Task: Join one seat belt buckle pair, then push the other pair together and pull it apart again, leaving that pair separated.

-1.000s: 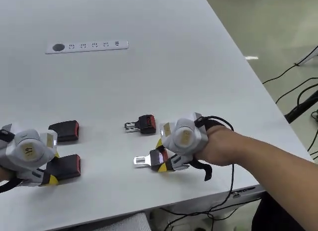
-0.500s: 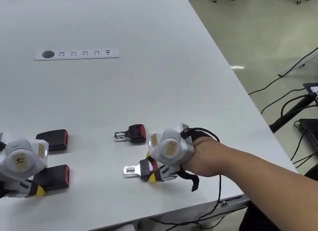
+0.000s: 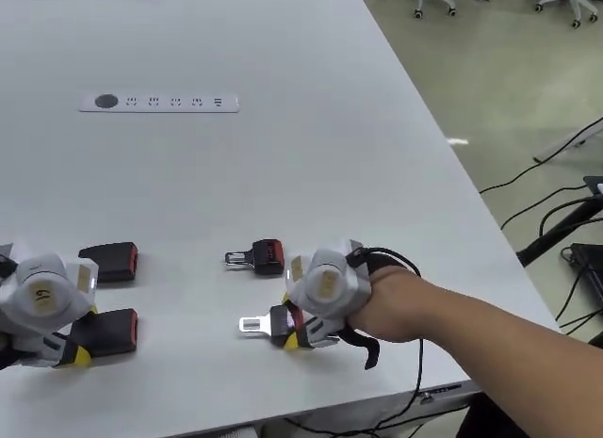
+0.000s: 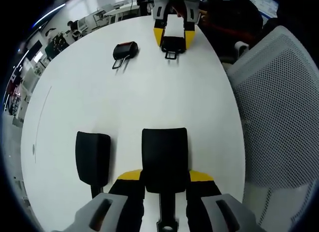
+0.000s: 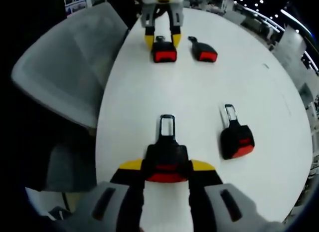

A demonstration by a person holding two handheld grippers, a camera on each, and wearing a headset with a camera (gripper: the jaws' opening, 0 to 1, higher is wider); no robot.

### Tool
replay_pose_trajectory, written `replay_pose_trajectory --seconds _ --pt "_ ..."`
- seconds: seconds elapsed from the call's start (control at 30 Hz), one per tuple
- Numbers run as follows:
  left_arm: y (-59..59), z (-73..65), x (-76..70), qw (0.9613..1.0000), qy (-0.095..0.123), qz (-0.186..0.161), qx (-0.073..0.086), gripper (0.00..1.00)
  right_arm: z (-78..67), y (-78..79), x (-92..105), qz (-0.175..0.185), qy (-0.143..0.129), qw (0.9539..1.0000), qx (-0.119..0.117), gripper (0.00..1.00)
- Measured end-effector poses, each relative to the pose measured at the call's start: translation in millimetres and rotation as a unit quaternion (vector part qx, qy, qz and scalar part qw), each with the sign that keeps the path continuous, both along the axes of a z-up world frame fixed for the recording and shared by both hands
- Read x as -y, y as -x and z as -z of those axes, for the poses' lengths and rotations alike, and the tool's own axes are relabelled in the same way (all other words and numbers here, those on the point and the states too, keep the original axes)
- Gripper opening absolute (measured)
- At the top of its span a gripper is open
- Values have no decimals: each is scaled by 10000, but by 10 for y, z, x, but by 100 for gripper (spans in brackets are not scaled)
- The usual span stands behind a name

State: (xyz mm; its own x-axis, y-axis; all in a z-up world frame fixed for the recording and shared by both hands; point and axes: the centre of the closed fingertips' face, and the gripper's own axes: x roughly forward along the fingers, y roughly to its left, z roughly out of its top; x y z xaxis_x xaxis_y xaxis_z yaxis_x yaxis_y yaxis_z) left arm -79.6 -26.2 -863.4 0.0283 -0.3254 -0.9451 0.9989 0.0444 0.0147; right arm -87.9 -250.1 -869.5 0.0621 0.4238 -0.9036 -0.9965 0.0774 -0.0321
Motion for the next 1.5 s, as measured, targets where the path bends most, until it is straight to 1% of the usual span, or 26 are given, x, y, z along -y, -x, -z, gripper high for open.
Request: replay_pose_trajectory --seconds 0.23,0.37,0.5,0.6,0.73,0.87,1.03,1.27,1.5 --pt "-5 5 1 10000 -21 5 -20 32 0 -5 -8 -75 103 9999 16 33" --pt "-5 9 8 9999 -115 44 -82 32 6 -11 -7 -88 140 9999 11 33" --pt "-3 12 6 9998 -187 66 -84 32 1 -20 -14 4 117 9999 23 33" --pt "-2 9 1 9999 -141 39 -91 32 0 -44 -44 188 18 9998 -3 33" --pt "-3 13 -1 9999 -124 33 -94 32 -4 -108 -136 336 -121 9994 49 33" --pt "0 13 -3 9998 -164 16 -84 32 -16 -103 -244 410 -210 9989 70 33" --pt "1 16 -2 9997 -231 58 -90 32 -20 -99 -426 368 -304 9988 114 33" --pt "-4 30 -8 9996 -259 109 -88 32 -18 -127 -616 345 -414 9985 133 33" --pt "0 27 -1 9995 -267 118 -89 32 -26 -122 -904 289 -554 9980 129 33"
